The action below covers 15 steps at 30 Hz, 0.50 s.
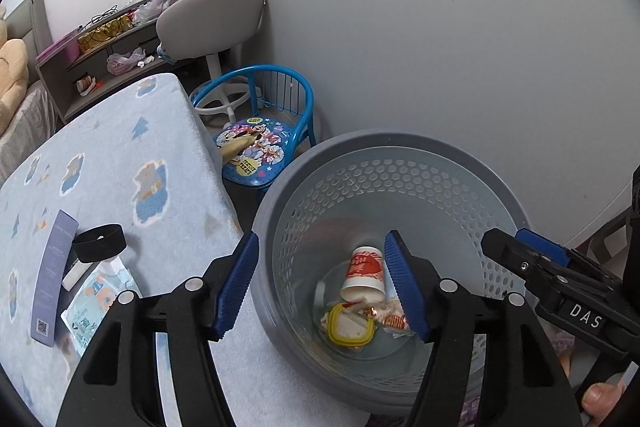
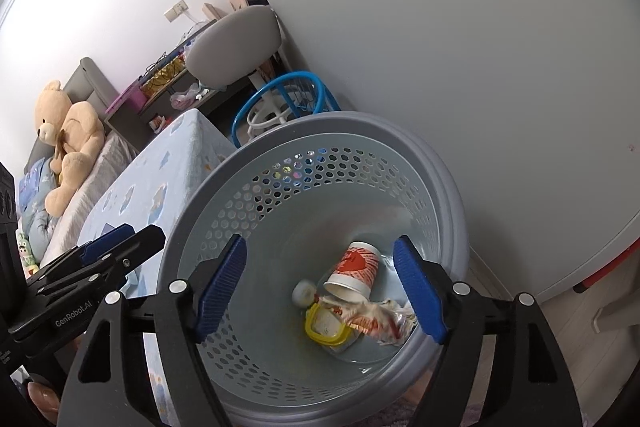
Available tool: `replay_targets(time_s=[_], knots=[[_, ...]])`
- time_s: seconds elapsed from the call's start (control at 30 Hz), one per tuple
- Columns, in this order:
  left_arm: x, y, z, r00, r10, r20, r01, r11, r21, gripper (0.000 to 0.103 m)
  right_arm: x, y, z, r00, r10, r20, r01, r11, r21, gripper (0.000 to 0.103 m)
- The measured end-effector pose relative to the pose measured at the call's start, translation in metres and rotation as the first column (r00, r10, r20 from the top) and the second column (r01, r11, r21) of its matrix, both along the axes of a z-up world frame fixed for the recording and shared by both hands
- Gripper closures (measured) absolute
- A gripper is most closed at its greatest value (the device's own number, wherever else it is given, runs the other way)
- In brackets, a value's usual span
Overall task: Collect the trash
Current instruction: 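Carry wrapper and lid over the grey basket and open both grippers, then move both tools back over the wet-wipes pack and lavender box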
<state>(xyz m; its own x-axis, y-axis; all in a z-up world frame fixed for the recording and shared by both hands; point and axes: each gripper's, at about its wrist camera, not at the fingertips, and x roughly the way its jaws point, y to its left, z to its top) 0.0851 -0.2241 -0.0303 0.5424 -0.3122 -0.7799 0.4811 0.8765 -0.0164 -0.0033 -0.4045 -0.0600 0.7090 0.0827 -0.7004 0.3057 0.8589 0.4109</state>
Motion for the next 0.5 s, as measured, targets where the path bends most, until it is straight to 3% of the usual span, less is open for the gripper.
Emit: replay_targets(time_s=[0.5], knots=[[-0.0047, 0.0057, 0.0030, 1.000, 0.014, 0.008, -0.014, 1.000, 0.001, 0.038, 0.0019, 0.0086, 0.0011, 1.000, 0.013, -0.012, -0.013, 0.998, -0.054, 0.027]])
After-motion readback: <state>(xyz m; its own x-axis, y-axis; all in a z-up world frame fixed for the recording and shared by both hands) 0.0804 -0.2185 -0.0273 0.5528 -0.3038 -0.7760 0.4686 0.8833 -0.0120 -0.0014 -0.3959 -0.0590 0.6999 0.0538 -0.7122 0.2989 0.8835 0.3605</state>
